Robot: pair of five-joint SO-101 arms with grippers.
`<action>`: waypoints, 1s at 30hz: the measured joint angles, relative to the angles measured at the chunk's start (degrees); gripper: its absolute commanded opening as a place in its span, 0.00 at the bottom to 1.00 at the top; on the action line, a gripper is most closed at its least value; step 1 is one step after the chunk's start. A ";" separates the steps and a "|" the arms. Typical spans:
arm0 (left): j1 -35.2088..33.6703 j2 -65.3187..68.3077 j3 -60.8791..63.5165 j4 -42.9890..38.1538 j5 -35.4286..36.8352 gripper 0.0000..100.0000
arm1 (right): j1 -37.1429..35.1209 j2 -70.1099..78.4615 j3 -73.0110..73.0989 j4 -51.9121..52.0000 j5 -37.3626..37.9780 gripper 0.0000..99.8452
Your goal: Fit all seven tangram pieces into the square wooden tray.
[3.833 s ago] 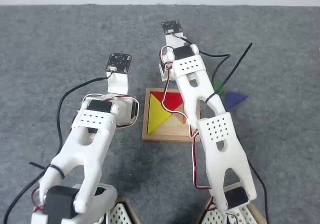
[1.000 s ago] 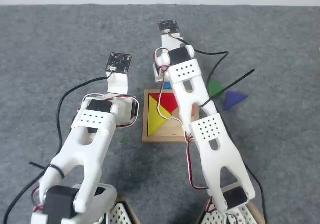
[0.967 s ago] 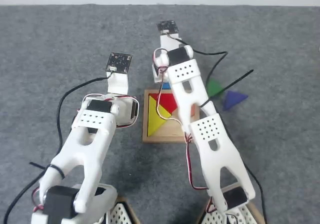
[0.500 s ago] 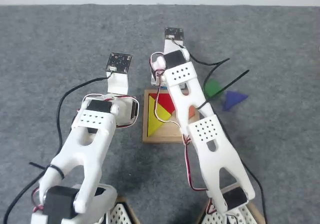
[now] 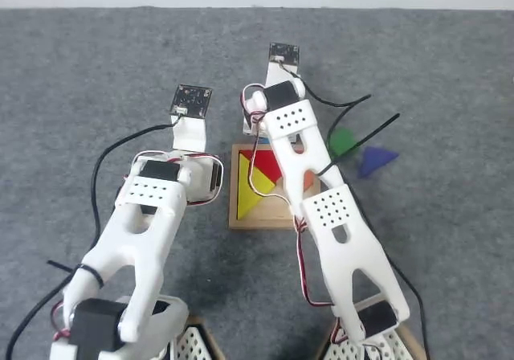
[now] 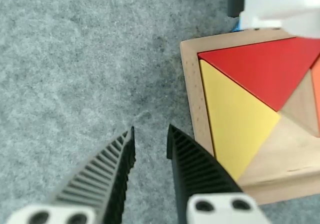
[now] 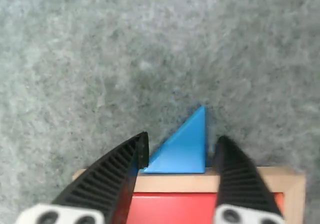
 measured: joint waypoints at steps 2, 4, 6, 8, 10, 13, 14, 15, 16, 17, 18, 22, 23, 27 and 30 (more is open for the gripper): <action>0.00 0.00 0.00 0.00 0.00 0.11 | 0.09 0.00 0.00 0.00 1.41 0.01; 0.00 0.00 0.00 0.00 0.00 0.11 | 0.09 0.00 0.00 -0.26 2.73 0.02; 0.00 0.00 0.00 0.00 0.00 0.11 | 0.00 0.00 0.00 -0.44 3.69 0.01; 0.00 0.00 0.00 0.00 0.00 0.11 | -0.09 0.00 0.00 -0.70 4.13 0.01; 0.00 0.00 0.00 0.00 0.00 0.11 | 0.00 0.00 0.00 -1.49 4.40 0.01; 0.00 0.00 0.00 0.00 0.00 0.11 | 0.44 0.09 0.09 -3.87 4.48 0.01; 0.00 0.00 0.00 0.00 0.00 0.11 | 0.62 0.09 0.09 -4.48 4.57 0.01; 0.00 0.00 0.00 0.00 0.00 0.11 | 0.88 0.09 0.09 -5.01 4.57 0.01; 0.00 0.00 0.00 0.00 0.00 0.11 | 1.05 0.18 0.09 -5.36 4.75 0.01; 0.00 0.00 0.00 0.00 0.00 0.11 | 1.23 0.18 0.09 -5.63 5.10 0.01; 0.00 0.00 0.00 0.00 0.00 0.11 | 1.41 0.18 0.09 -5.80 5.54 0.01; 0.00 0.00 0.00 0.00 0.00 0.11 | 1.49 0.18 0.09 -5.63 6.15 0.03; 0.00 0.00 0.00 0.00 0.00 0.11 | 1.49 0.18 0.09 -5.01 6.15 0.06; 0.00 0.00 0.00 0.00 0.00 0.11 | -0.18 -0.70 0.09 0.09 3.25 0.24; 0.00 0.00 0.00 0.00 0.00 0.11 | -2.46 -1.05 0.09 2.73 -4.22 0.33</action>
